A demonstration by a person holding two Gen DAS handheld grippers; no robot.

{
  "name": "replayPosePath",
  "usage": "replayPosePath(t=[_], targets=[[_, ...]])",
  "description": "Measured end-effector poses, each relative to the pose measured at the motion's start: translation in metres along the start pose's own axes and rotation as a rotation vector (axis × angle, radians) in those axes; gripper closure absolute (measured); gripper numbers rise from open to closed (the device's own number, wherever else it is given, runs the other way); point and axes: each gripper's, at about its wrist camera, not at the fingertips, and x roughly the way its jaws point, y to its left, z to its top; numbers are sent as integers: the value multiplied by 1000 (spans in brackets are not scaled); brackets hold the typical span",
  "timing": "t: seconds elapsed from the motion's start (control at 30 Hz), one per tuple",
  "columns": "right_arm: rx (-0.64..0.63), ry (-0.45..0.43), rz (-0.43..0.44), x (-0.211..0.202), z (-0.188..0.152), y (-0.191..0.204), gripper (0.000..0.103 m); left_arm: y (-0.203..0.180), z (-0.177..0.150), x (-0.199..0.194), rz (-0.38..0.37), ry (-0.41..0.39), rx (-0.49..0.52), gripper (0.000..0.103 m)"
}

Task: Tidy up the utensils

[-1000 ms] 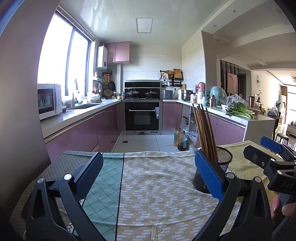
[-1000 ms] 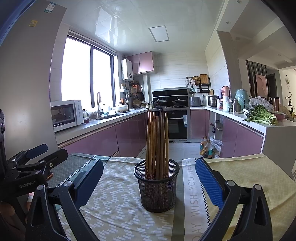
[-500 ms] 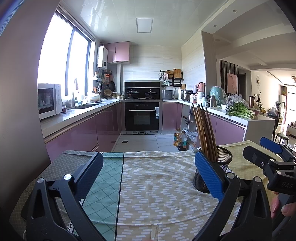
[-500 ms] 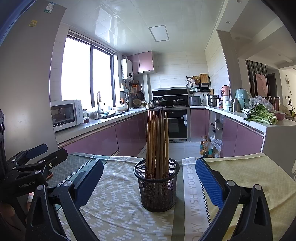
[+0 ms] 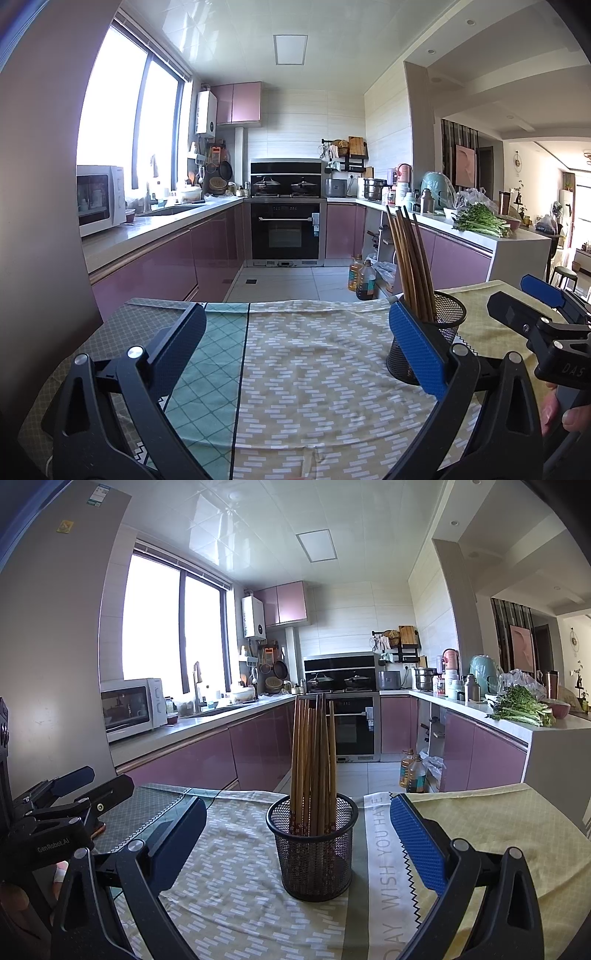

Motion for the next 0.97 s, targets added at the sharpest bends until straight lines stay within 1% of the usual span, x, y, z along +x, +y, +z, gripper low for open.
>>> replayPosePath(t=[0.63, 0.73, 0.83, 0.87, 0.93, 0.97], targets=[[3, 5, 2, 1, 0, -1, 7, 0, 1, 3, -5, 6, 1, 6], [-7, 14, -4, 2, 0, -4, 7, -1, 0, 5, -8, 23, 3, 6], [-23, 62, -64, 6, -3, -19, 7, 3, -2, 16, 9, 82, 3, 6], [-24, 97, -93, 11, -6, -30, 7, 5, -4, 21, 11, 107, 6, 6], [-33, 206, -185, 24, -13, -56, 7, 13, -10, 33, 28, 167, 5, 6], [-28, 244, -211, 29, -17, -69, 7, 18, -13, 40, 36, 199, 6, 6]])
